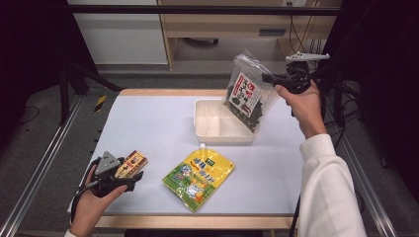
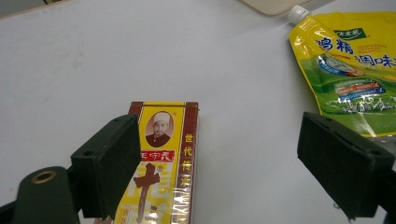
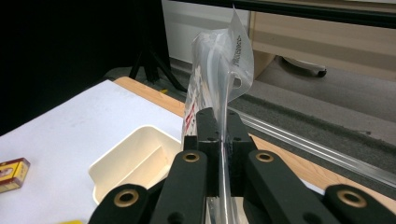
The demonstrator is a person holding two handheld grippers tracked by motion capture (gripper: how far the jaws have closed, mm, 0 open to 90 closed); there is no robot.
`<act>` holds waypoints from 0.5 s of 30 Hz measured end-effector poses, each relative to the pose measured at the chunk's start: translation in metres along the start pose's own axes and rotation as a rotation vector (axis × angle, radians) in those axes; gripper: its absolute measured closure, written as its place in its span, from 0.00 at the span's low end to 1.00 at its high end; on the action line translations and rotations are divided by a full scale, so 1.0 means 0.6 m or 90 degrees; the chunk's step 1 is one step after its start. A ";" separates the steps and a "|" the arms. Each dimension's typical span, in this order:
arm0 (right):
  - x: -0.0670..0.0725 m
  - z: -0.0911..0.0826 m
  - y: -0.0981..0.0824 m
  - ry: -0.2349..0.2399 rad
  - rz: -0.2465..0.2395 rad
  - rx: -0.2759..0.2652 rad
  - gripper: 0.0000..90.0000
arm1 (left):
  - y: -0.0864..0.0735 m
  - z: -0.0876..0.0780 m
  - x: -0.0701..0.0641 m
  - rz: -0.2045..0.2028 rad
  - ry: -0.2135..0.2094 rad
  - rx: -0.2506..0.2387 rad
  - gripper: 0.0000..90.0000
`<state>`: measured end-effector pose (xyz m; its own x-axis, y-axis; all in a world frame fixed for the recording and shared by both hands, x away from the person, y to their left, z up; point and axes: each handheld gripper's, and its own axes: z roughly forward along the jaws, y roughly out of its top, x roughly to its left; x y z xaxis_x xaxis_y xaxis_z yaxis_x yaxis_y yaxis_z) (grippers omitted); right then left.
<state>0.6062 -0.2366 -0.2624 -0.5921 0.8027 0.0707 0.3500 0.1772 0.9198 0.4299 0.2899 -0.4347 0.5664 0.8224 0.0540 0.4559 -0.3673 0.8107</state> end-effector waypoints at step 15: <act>0.003 0.028 -0.024 -0.001 0.011 0.042 0.98 | 0.000 -0.001 0.000 -0.002 -0.002 -0.002 0.15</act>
<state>0.6124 -0.2283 -0.2820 -0.5850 0.8065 0.0855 0.4071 0.2008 0.8910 0.4297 0.2902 -0.4343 0.5671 0.8221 0.0494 0.4556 -0.3631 0.8128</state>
